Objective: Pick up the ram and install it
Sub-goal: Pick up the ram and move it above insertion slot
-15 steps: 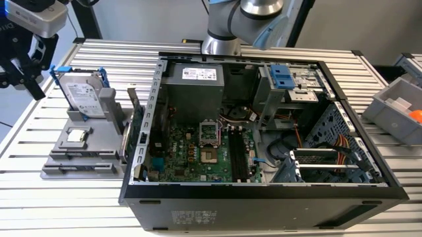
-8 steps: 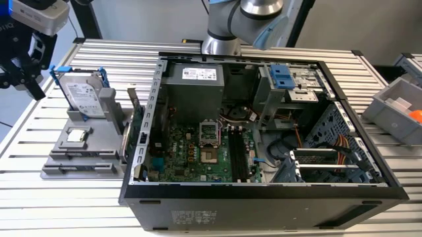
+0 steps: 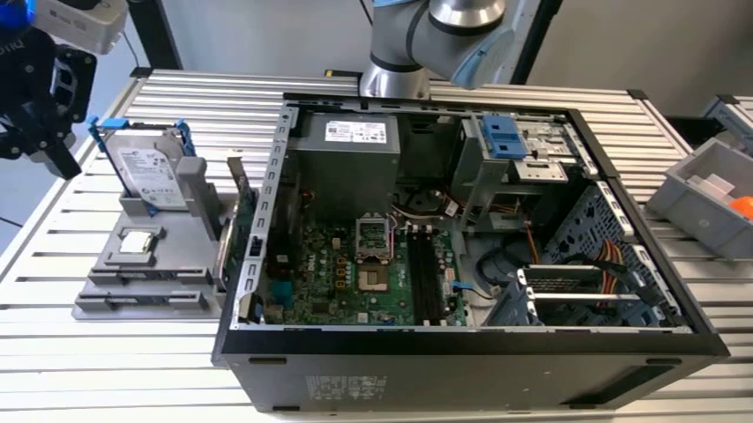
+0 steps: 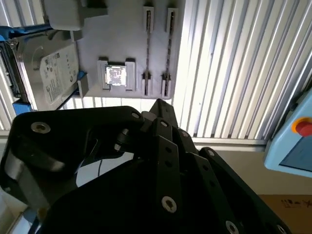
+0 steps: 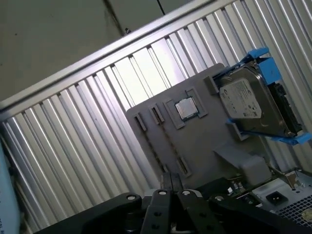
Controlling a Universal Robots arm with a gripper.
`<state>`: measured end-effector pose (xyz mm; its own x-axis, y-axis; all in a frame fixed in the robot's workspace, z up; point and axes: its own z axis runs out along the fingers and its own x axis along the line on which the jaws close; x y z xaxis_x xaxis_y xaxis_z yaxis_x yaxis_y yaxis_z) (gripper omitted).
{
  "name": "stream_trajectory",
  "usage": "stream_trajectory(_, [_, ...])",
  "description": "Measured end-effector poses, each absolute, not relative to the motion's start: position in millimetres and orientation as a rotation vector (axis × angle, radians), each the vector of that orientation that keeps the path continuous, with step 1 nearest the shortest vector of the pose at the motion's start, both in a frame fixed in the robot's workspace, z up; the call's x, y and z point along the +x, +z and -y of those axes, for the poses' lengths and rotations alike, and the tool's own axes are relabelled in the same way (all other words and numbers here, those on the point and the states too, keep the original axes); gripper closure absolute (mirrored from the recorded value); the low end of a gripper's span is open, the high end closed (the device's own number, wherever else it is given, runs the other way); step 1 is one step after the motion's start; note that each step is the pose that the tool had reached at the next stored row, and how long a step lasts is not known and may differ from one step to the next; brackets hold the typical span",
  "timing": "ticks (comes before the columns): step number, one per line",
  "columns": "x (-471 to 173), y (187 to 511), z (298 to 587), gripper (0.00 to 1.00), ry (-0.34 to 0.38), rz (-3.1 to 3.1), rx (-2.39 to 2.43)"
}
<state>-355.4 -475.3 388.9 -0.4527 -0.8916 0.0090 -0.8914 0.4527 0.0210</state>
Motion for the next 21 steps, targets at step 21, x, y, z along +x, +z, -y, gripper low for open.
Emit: stream_trajectory(21, [-355.4,388.4,474.9,1.0,-0.008,2.357,2.056])
